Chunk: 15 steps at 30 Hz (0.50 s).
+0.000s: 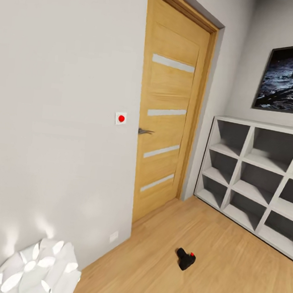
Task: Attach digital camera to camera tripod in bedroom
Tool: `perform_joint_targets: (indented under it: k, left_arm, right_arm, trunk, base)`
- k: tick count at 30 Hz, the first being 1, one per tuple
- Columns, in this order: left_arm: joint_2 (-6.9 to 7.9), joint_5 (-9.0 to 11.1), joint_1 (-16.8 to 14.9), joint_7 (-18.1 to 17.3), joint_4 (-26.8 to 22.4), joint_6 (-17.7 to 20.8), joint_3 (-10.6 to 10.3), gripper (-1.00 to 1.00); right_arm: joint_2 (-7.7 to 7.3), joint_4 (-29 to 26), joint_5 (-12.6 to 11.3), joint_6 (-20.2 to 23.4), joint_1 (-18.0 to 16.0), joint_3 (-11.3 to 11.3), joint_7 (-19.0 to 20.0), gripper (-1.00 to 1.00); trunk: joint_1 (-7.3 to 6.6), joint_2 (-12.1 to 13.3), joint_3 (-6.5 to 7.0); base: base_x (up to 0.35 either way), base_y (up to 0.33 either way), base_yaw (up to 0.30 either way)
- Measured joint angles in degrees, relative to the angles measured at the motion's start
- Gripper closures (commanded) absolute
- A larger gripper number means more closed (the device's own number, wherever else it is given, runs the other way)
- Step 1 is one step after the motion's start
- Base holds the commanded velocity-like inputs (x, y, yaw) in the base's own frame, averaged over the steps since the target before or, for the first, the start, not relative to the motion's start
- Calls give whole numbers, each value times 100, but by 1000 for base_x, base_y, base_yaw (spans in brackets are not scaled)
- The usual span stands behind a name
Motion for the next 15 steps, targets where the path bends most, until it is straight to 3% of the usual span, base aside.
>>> perform_joint_targets:
  k: [15]
  left_arm:
    - [0,0,0,0,1,0,0,-100]
  right_arm:
    - [0,0,-2,-3,0,0,0,-100]
  trunk:
    - [0,0,0]
  base:
    - [246,0,-287]
